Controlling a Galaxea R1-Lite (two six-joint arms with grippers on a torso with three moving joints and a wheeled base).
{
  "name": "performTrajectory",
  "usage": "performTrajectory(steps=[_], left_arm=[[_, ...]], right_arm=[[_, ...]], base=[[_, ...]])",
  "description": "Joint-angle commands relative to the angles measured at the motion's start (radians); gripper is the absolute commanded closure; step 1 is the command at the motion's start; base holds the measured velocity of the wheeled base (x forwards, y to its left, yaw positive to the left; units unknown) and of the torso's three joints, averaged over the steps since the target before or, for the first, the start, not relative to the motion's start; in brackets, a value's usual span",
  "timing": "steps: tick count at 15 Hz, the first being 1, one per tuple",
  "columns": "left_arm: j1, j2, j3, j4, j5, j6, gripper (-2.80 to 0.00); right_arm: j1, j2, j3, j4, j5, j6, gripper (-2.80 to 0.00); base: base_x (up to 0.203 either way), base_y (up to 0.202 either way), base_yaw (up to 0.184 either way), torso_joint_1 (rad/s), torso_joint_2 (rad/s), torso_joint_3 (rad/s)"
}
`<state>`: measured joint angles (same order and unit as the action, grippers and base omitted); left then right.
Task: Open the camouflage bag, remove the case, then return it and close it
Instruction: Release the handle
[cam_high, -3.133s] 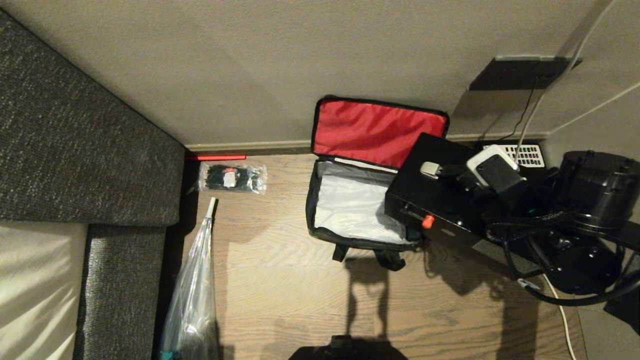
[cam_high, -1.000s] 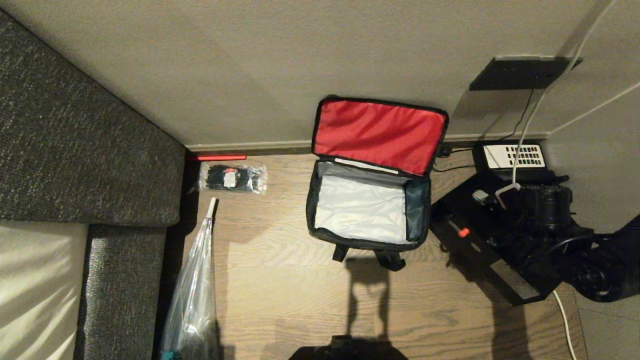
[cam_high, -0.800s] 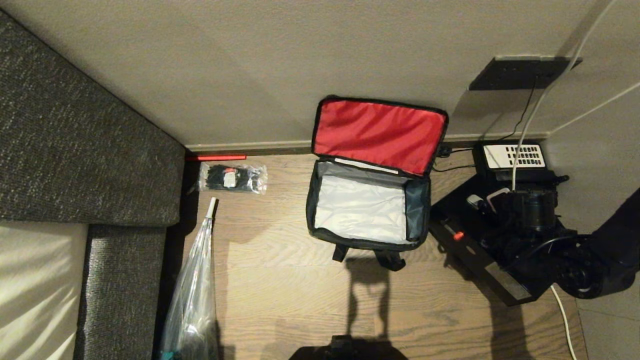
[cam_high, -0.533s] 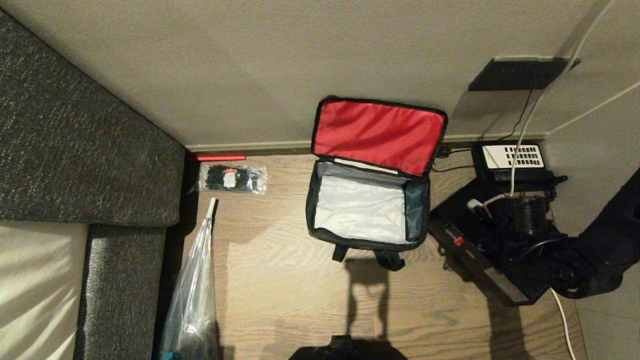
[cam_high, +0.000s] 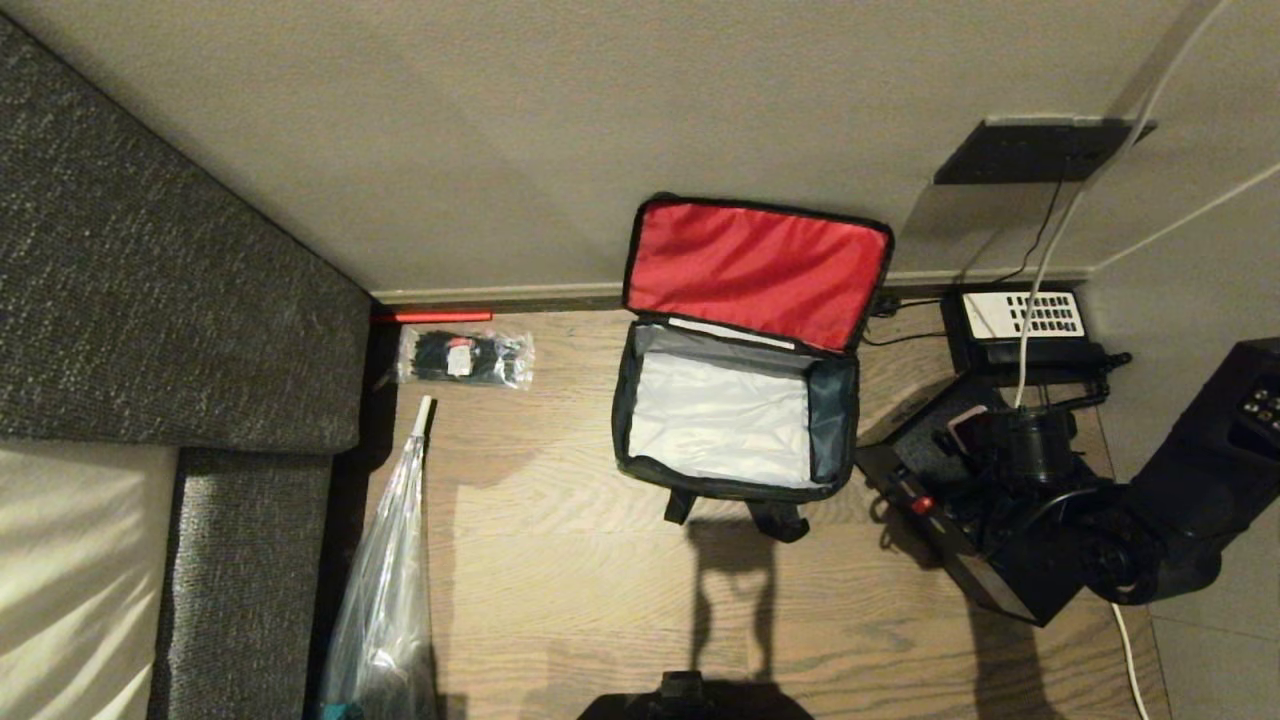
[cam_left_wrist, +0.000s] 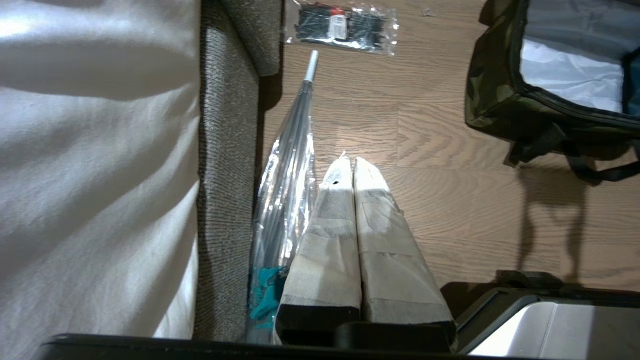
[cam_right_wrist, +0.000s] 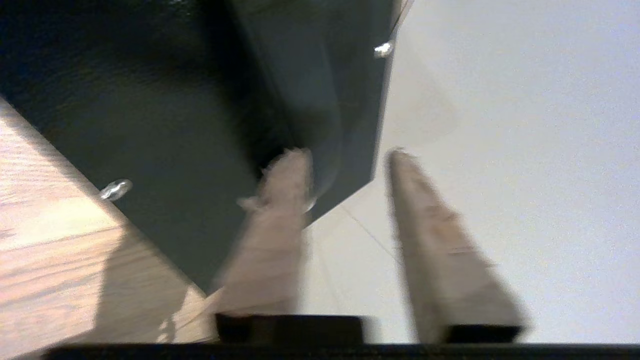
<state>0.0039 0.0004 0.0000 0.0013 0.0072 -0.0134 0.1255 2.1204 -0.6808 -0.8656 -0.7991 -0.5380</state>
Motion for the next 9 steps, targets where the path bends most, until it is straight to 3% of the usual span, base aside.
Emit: performTrajectory(steps=[1, 5, 9], left_arm=[[0.002, -0.002, 0.003, 0.000, 0.000, 0.000, 0.00], [0.002, -0.002, 0.003, 0.000, 0.000, 0.000, 0.00], [0.002, -0.002, 0.003, 0.000, 0.000, 0.000, 0.00]], right_arm=[[0.000, 0.013, 0.044, 0.010, 0.037, -0.004, -2.80], [0.024, -0.076, 0.133, 0.033, 0.130, -0.010, -2.80], [0.039, -0.322, 0.243, 0.121, 0.190, -0.003, -2.80]], base=[[0.000, 0.000, 0.000, 0.000, 0.00, 0.000], [0.000, 0.000, 0.000, 0.000, 0.00, 0.000], [0.000, 0.000, 0.000, 0.000, 0.00, 0.000]])
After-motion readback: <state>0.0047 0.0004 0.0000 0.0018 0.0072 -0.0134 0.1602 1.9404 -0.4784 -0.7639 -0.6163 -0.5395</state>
